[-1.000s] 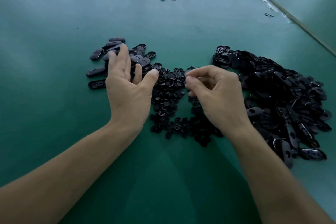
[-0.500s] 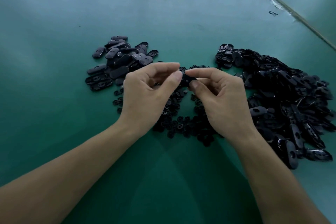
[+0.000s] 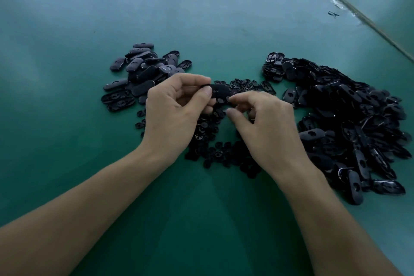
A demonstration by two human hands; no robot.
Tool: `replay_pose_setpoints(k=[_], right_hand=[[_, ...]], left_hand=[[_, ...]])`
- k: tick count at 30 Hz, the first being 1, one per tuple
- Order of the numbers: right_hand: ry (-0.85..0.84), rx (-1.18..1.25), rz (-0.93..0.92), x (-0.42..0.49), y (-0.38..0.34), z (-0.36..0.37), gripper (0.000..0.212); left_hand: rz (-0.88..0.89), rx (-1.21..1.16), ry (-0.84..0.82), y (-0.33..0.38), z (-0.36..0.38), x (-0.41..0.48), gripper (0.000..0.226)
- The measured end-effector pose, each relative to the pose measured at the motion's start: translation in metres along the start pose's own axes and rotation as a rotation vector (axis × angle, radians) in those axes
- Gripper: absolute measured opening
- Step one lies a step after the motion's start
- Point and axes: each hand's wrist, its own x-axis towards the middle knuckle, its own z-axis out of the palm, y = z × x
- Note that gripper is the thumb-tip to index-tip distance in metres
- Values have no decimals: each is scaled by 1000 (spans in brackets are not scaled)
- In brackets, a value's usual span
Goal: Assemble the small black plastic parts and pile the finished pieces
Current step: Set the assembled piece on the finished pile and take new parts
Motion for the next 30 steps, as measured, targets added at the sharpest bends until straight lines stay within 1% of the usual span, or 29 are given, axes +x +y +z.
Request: replay_pose_setpoints(k=[2, 4, 9, 15, 18, 20, 25, 28, 30], right_hand=[[-64, -154, -30, -1, -2, 1, 28], [-98, -199, -40, -1, -5, 2, 29], [-74, -201, -19, -1, -8, 6, 20], [-87, -200, -27, 3, -8, 9, 14], [-69, -150, -53, 2, -8, 8, 9], [-19, -63, -71, 1, -9, 6, 7], [108, 144, -38, -1, -8, -1, 14], [174, 214, -57, -1, -8, -3, 8], [181, 263, -54, -1, -8, -4, 6]], left_hand=[[-18, -25, 18, 0, 1, 0, 13], [-23, -29, 17, 0, 1, 0, 12], [-14, -31, 16, 2, 1, 0, 16], [-7, -14, 34, 1, 1, 1, 16], [-17, -28, 55, -1, 1, 2, 18], [-27, -36, 57, -1, 1, 1, 17], [-42, -38, 40, 0, 0, 1, 18], [-39, -5, 16, 1, 0, 1, 19], [-30, 22, -7, 1, 1, 0, 20]])
